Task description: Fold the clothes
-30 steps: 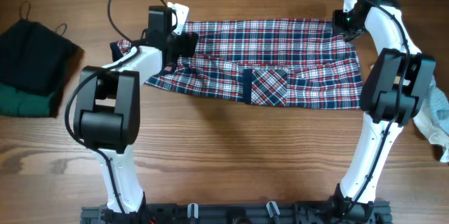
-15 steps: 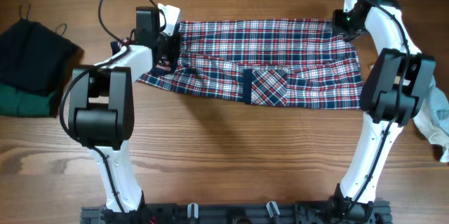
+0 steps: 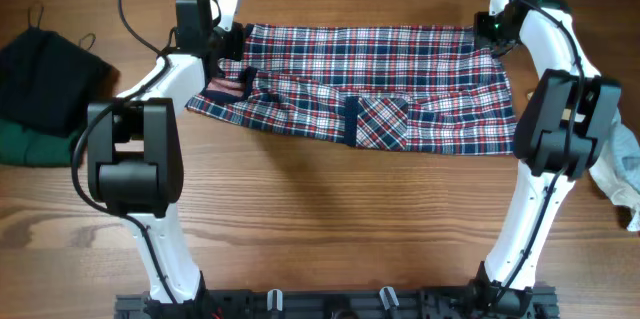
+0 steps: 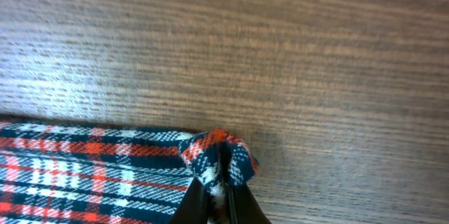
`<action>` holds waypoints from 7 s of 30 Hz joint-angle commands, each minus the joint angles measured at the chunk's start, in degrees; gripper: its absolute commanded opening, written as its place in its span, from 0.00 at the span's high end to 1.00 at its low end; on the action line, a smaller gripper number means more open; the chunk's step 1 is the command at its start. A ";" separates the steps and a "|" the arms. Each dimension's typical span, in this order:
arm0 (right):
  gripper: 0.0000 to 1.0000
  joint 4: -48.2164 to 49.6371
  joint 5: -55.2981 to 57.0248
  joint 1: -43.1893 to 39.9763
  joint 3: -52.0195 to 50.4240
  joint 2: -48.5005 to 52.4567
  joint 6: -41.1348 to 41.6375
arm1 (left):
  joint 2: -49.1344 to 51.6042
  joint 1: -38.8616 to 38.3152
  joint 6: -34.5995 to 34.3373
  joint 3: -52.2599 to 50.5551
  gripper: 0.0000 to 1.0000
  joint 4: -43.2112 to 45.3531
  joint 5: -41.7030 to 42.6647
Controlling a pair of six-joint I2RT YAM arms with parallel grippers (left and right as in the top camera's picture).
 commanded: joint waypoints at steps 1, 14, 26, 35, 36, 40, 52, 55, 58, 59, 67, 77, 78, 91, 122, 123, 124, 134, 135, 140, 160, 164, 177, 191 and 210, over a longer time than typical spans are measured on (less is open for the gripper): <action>0.96 0.52 -0.48 0.17 -0.26 -2.64 -0.96 | -1.09 0.00 -1.03 1.05 0.59 0.68 6.34; 0.96 0.57 -0.48 0.39 -0.52 -2.56 -0.48 | 6.86 -0.20 -0.98 1.05 0.50 -0.20 6.75; 0.96 0.13 -0.52 0.57 -0.50 -3.69 0.44 | -4.24 -0.15 -1.03 2.14 0.96 -2.91 6.75; 0.96 -9.11 -0.50 0.61 -0.46 -9.51 0.31 | -7.19 -0.15 -0.98 2.14 0.96 -7.58 6.71; 0.96 -10.93 -0.50 0.61 -0.46 -9.86 0.28 | -7.87 -0.15 -0.98 2.14 0.96 -8.17 6.71; 0.96 -16.72 -0.48 0.63 -0.46 -9.94 -0.11 | -9.38 -0.13 -0.98 2.14 0.96 -11.56 6.69; 0.96 -27.10 -5.92 0.72 -0.48 -16.79 -3.45 | -10.19 -0.15 -0.98 2.12 0.79 -20.00 6.69; 0.96 -31.28 -6.25 0.72 -0.52 -16.68 -3.91 | -10.19 -0.13 -0.98 2.12 0.90 -21.57 6.64; 0.96 -34.75 -7.43 0.72 -0.52 -16.68 -3.67 | -10.19 -0.15 -1.01 2.12 0.96 -23.19 6.51; 0.96 -35.60 -7.82 0.72 -0.52 -16.68 -3.26 | -10.19 -0.15 -1.01 2.12 0.96 -23.17 6.54; 0.96 -37.16 -10.01 2.34 -0.52 -16.68 -0.98 | -8.76 -0.15 -0.24 2.12 0.51 -16.26 7.19; 0.96 -35.85 -10.01 4.63 -0.52 -16.68 -0.96 | 5.16 -0.15 2.91 2.12 0.39 -1.36 7.98; 0.96 -35.85 -10.01 4.63 -0.52 -16.68 -0.94 | 5.68 -0.15 2.91 2.12 0.40 -1.14 7.98; 0.96 -36.68 -9.99 4.63 -0.52 -16.68 -1.03 | -3.43 -0.15 4.11 2.14 0.93 -2.16 4.52; 0.96 -17.40 -4.90 4.70 -33.51 -16.68 8.26 | -11.45 0.28 -2.32 2.12 0.96 -33.90 3.91; 0.96 -17.38 -4.26 4.70 -33.53 -16.68 8.24 | -11.45 0.28 -2.27 2.12 0.96 -34.45 3.69; 0.96 -17.33 -2.84 4.68 -33.53 -16.68 8.26 | -11.45 0.28 -2.27 2.12 0.96 -35.50 2.69; 0.96 -9.51 7.34 4.68 -41.59 -16.68 8.33 | -11.43 3.06 -1.86 2.01 0.96 -34.88 -4.07; 0.96 -7.91 7.74 4.68 -42.64 -16.68 8.31 | -11.43 4.02 -1.88 2.01 0.96 -33.86 -4.04; 0.96 -2.36 13.20 4.50 -45.94 -16.68 8.24 | -11.32 7.34 -1.86 2.01 0.96 -28.26 -4.02; 0.62 2.25 19.37 3.39 -45.05 -16.70 7.63 | -11.21 7.56 -1.92 1.90 0.96 -40.96 -2.97; 0.62 -1.16 19.52 3.39 -40.57 -17.64 7.85 | -11.21 7.56 -1.90 1.90 0.96 -40.50 -2.95; 0.63 -11.32 4.81 4.24 -27.45 -30.93 6.99 | -11.21 7.54 -1.92 1.90 0.96 -38.99 -2.71; 0.96 -1.97 -20.55 32.11 -26.73 -32.70 -0.20 | -11.21 7.54 -1.92 1.90 0.96 -37.66 -0.79; 0.96 31.30 -14.62 49.96 -26.73 -10.03 9.44 | -11.23 7.54 -1.90 1.92 0.96 -36.28 -0.13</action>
